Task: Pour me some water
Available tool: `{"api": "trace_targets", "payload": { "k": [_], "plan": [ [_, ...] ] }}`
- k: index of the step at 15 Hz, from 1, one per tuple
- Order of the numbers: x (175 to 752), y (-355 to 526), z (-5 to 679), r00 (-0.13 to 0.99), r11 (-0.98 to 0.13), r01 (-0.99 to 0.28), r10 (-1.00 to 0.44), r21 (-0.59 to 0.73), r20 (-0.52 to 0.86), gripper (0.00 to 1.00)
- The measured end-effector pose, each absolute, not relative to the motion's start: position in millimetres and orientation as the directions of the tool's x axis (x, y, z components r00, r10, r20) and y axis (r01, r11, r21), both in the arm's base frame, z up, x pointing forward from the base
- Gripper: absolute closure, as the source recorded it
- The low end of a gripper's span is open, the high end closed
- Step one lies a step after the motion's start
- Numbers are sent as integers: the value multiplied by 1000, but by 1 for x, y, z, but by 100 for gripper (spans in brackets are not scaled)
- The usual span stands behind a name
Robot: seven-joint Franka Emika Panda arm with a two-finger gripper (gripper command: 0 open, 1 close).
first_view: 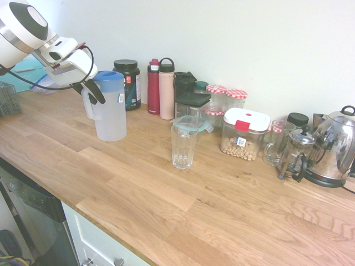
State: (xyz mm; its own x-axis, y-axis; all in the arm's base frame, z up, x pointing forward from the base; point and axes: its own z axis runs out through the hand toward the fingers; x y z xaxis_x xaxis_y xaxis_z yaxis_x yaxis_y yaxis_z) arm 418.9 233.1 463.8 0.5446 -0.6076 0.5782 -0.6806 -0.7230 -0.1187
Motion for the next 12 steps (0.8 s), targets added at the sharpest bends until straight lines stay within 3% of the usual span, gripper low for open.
{"api": "trace_targets", "payload": {
  "k": [6, 12],
  "plan": [
    [411, 236, 474, 551, -714, -688, -631, -132, 545, 0],
    [373, 212, 522, 735, -748, -663, -642, 29, 218, 0]
  ]
}}
